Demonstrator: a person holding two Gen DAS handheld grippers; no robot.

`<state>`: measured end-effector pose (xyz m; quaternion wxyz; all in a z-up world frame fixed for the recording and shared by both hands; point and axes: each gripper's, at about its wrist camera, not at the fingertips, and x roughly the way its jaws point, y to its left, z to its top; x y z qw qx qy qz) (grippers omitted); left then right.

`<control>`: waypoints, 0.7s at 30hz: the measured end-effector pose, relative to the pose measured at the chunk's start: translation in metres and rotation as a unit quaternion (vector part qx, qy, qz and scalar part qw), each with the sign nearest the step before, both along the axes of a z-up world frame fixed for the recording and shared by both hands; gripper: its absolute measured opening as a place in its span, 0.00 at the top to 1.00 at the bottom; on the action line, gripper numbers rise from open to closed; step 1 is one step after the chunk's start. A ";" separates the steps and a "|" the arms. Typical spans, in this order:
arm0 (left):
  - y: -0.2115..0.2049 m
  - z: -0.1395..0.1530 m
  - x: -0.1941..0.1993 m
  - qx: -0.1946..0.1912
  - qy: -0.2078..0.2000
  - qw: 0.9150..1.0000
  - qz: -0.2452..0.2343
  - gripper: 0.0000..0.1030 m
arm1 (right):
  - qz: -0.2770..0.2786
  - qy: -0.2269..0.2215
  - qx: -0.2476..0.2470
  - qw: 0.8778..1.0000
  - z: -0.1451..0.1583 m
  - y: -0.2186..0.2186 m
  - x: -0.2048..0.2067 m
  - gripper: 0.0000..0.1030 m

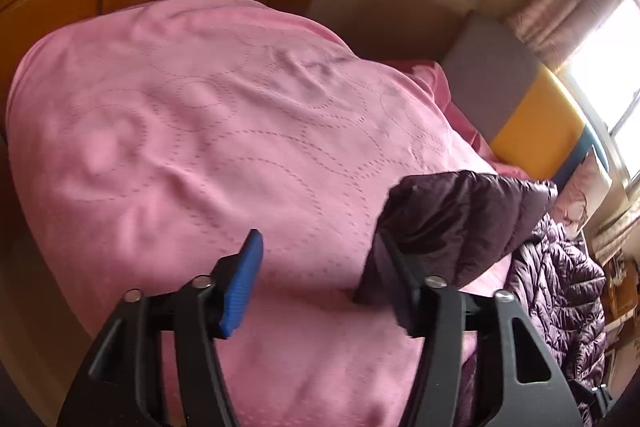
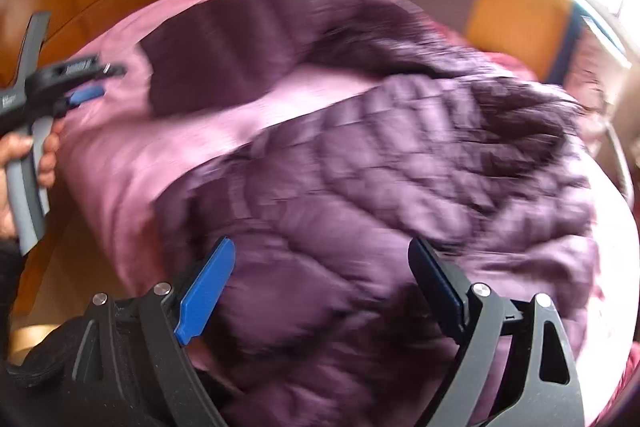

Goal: Fold large clothes

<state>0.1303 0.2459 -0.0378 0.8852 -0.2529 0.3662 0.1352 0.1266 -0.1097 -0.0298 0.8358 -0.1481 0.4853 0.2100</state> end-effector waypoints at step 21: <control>-0.166 0.014 -0.007 0.008 -0.052 0.942 -0.330 0.40 | -0.290 -0.241 -0.010 0.926 0.158 -0.237 -0.026 0.85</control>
